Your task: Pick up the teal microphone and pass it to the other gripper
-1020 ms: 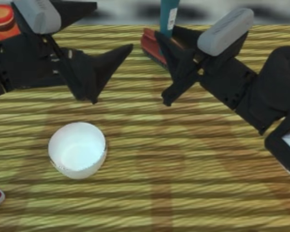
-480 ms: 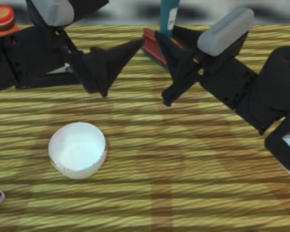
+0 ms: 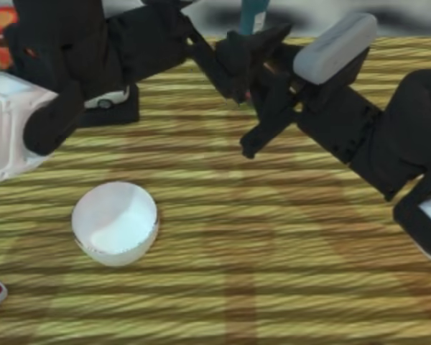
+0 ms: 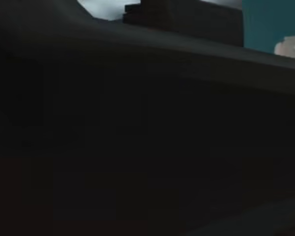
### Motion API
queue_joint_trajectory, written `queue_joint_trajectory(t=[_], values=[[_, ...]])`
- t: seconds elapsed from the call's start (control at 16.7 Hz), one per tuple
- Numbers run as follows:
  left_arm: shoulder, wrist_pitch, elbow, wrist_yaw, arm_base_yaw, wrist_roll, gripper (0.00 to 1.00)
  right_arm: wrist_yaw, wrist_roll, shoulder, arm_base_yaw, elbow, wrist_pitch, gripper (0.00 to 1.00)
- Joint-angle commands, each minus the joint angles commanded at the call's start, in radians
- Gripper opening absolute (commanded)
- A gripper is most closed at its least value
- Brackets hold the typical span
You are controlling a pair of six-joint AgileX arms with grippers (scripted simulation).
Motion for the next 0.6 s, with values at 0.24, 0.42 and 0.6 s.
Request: queue_joint_trajectory(t=[0.24,0.42,0.6], values=[[0.015,0.004,0.013,-0.01,-0.011,-0.001,1.0,0.0,0.0,0.0,0.0,0.0,0.0,0.0],[0.015,0.004,0.013,-0.01,-0.011,-0.001,0.85,0.0,0.0,0.0,0.0,0.0,0.0,0.0],[0.015,0.004,0.013,-0.01,-0.011,-0.001,0.62,0.0,0.0,0.0,0.0,0.0,0.0,0.0]])
